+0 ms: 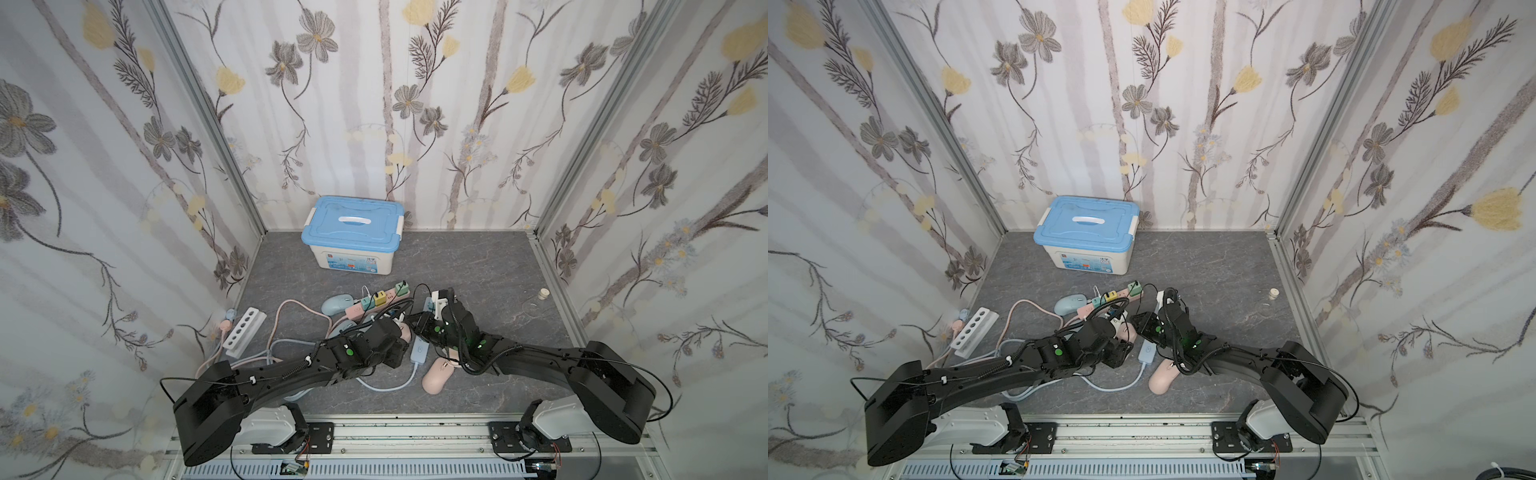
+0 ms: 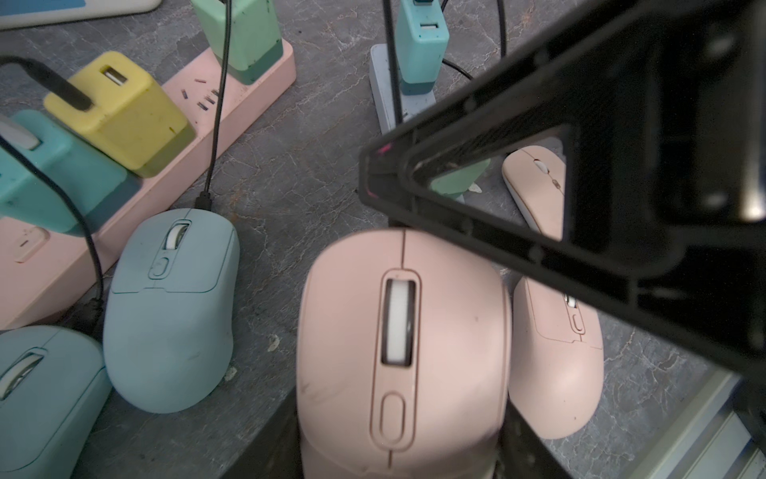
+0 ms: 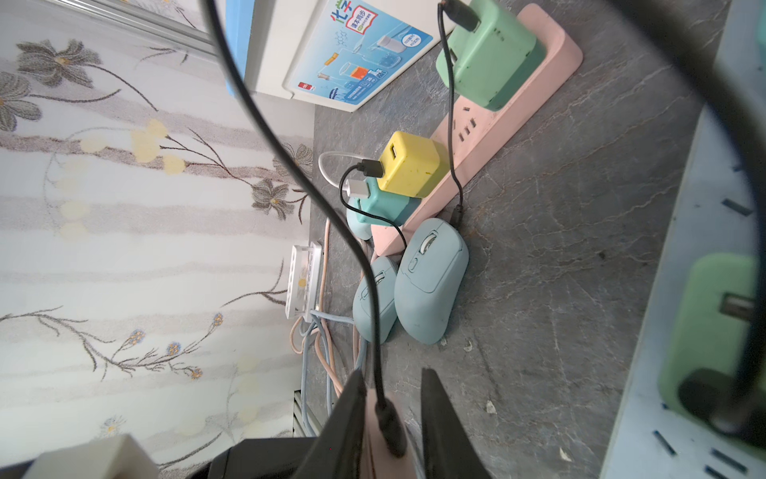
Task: Unplug the wireless mouse
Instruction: Remove the power cord from the mouse.
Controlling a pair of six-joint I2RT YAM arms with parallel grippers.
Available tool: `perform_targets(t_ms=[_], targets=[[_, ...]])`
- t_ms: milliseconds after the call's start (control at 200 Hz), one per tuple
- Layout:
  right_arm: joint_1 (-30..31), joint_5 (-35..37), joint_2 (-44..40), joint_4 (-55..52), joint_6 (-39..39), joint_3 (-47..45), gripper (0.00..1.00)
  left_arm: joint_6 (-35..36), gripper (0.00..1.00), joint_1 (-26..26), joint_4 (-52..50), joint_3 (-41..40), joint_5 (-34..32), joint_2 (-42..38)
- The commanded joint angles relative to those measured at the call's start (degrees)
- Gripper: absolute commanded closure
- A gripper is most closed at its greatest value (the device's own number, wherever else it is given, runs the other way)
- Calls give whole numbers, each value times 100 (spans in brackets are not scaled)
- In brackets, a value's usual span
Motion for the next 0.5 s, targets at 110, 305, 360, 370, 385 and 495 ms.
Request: perform_targets(t_ms=[110, 305, 360, 370, 385, 495], targets=[[11, -126, 209, 458, 101, 106, 92, 38, 100, -2, 128, 86, -38, -27], [4, -79, 270, 498, 11, 142, 100, -151, 100, -1, -113, 228, 28, 5], [-7, -78, 294, 533, -43, 160, 100, -279, 100, -1, -282, 296, 76, 51], [-7, -79, 292, 551, -54, 160, 100, -306, 100, -1, -311, 316, 81, 71], [-18, -79, 290, 568, -70, 153, 100, -353, 100, -1, -371, 348, 89, 87], [-80, -51, 275, 842, -134, 99, 100, -637, 100, -18, -572, 329, 315, 140]])
